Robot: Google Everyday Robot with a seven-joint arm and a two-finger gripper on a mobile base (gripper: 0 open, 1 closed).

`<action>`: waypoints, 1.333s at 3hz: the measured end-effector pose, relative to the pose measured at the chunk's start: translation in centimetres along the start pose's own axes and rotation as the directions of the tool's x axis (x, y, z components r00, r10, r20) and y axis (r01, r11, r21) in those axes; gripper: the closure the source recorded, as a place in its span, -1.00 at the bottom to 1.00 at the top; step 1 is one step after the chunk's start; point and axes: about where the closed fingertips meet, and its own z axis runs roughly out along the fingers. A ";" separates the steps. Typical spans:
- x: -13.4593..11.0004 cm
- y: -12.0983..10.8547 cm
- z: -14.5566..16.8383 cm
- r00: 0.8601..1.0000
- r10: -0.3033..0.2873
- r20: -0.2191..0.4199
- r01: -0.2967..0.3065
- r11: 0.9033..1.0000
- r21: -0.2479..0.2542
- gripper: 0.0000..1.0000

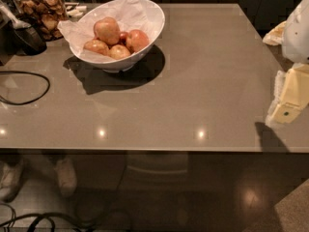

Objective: Pick apple from white bowl

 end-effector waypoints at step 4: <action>-5.2 -10.3 1.3 0.993 0.080 -0.087 -0.079 0.997 0.020 -1.00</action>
Offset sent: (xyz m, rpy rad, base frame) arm 0.0610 0.0100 0.0194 -0.0781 0.0759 -0.1694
